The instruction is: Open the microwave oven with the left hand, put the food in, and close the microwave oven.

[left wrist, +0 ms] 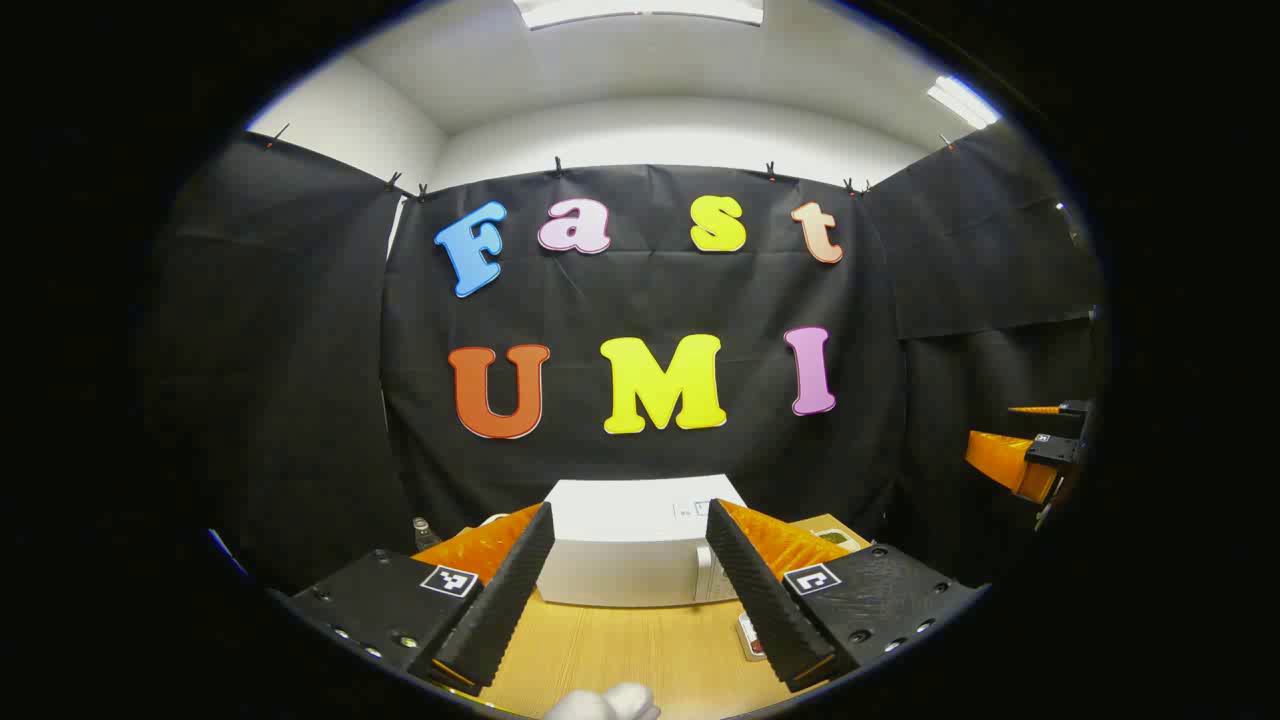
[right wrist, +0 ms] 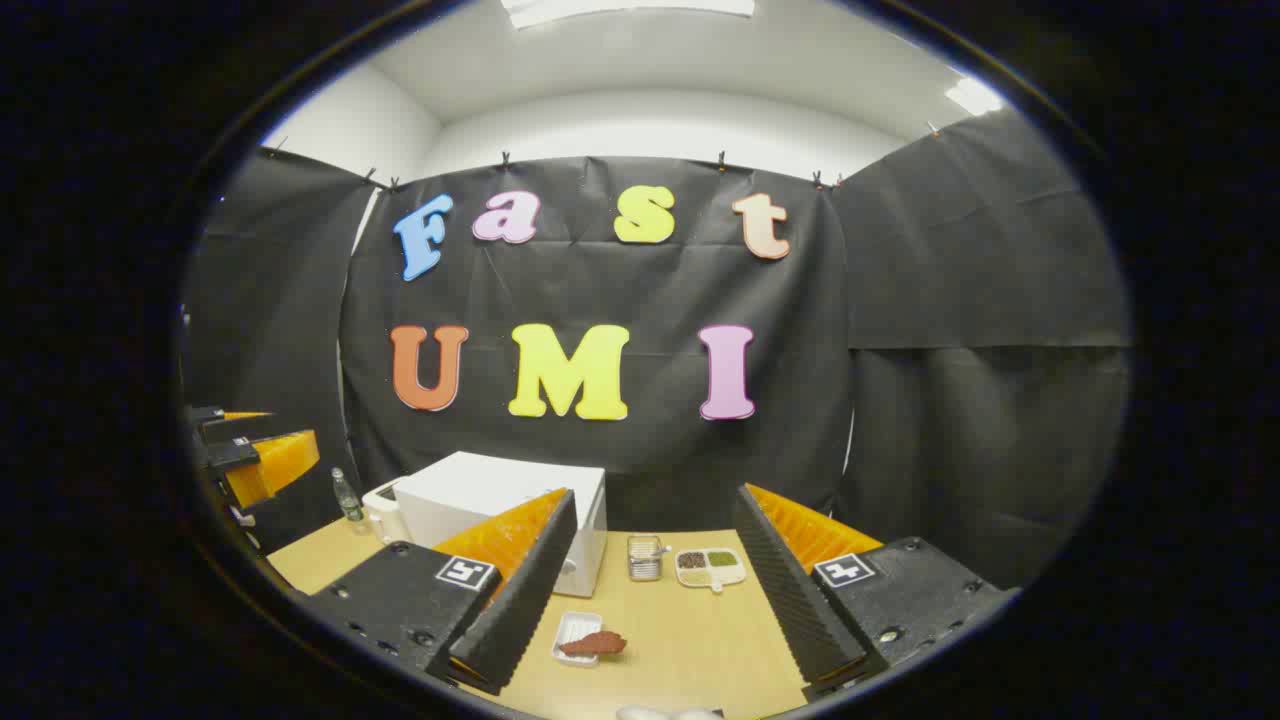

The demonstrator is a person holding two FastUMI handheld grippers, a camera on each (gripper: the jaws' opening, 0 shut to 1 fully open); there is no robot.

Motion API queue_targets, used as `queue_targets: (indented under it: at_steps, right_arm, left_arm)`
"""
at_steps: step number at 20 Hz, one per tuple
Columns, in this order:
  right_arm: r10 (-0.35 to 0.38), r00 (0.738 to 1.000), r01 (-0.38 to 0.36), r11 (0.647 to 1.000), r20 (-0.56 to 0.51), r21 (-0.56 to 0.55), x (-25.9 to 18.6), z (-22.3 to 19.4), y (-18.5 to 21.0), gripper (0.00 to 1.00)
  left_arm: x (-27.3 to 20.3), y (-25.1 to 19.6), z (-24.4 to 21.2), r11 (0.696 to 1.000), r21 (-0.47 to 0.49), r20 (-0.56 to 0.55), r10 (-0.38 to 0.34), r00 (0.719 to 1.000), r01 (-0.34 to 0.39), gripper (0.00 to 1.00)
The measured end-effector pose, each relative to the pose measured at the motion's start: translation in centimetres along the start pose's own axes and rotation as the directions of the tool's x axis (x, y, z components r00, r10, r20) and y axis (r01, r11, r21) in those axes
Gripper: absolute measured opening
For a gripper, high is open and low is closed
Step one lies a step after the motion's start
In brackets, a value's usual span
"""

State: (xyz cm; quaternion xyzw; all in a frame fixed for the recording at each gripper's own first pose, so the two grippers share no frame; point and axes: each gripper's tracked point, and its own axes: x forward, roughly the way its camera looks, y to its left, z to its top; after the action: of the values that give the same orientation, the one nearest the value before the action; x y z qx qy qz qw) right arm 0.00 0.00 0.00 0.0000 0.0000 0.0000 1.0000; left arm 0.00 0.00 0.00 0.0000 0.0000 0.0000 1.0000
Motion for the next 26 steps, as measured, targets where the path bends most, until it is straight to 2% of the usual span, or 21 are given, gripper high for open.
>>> queue_targets:
  at_steps: [9,14,15,16,20,21,22,26]
  right_arm:
    - [-0.013,1.0,0.013,1.0,0.016,-0.006,0.5,0.5,-0.4,0.91]
    - [-0.01,1.0,0.01,1.0,0.012,-0.003,0.9,0.3,-0.4,0.91]
    - [-0.006,1.0,0.006,1.0,0.012,-0.004,1.0,0.3,-0.5,0.91]
    - [0.0,1.0,0.0,1.0,0.012,-0.007,1.2,0.4,-0.6,0.91]
    - [-0.003,1.0,0.004,1.0,0.018,-0.009,1.9,1.0,-1.8,0.91]
    - [-0.004,1.0,0.005,1.0,0.02,-0.009,2.3,1.2,-2.0,1.0]
    - [-0.006,1.0,0.006,1.0,0.022,-0.009,2.5,1.4,-2.4,0.91]
    - [-0.001,1.0,0.001,1.0,0.011,-0.019,3.3,1.5,-3.5,0.91]
  left_arm:
    - [0.8,1.4,-0.4,0.999,0.003,-0.012,0.035,0.999,-0.035,0.95]
    - [1.7,1.1,-1.7,0.999,-0.002,-0.027,0.032,0.999,-0.032,0.95]
    - [2.1,0.8,-2.4,1.0,-0.002,-0.033,0.028,0.999,-0.028,0.88]
    - [2.5,0.4,-3.1,1.0,-0.003,-0.037,0.023,0.999,-0.023,0.95]
    - [4.8,-1.3,-6.3,1.0,-0.022,-0.035,0.011,0.999,-0.012,0.95]
    - [5.5,-1.8,-7.4,1.0,-0.026,-0.045,0.009,0.999,-0.01,0.95]
    - [6.2,-2.4,-8.6,0.999,-0.032,-0.053,0.004,0.999,-0.005,0.95]
    - [9.8,-5.2,-13.7,0.999,-0.025,-0.054,-0.023,0.998,0.021,0.95]
